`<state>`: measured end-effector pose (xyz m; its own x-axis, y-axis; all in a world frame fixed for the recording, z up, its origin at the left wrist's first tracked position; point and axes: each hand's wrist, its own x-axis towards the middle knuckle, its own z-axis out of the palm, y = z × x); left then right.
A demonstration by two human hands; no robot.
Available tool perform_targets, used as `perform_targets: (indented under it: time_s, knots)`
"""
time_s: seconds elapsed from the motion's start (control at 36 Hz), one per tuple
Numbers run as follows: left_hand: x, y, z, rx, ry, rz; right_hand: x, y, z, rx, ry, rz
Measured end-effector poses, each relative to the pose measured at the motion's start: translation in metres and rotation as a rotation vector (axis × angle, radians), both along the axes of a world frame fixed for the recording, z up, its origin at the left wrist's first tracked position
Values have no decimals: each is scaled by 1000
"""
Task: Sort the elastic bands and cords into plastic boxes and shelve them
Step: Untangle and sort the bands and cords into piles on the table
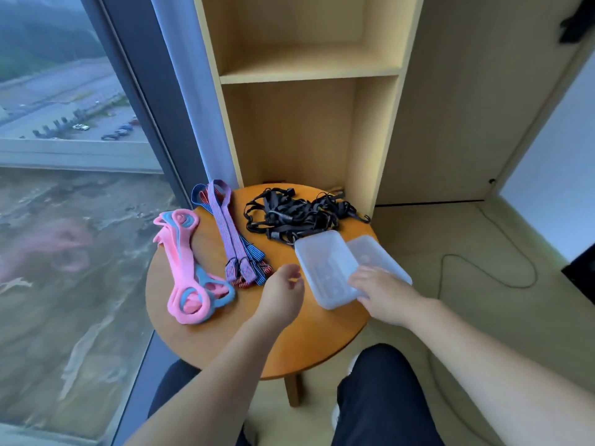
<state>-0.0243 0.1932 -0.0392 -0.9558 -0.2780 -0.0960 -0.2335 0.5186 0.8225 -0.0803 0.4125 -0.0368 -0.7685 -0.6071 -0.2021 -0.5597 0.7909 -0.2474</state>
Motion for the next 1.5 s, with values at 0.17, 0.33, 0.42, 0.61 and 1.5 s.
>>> perform_targets:
  time_s: [0.17,0.33,0.42,0.61,1.5]
  knots:
    - [6,-2,-14,2,-24,-34,5,-20,-14,142,3,59]
    - [9,-9,-16,15,-49,-93,6,-29,-9,133,-46,-20]
    - [12,-14,-17,25,-37,-101,6,-30,-6,153,-61,-14]
    - [27,-37,-16,15,-4,-73,11,-37,-12,144,-11,-34]
    - [17,-64,19,161,190,-1,54,-92,52,-333,406,263]
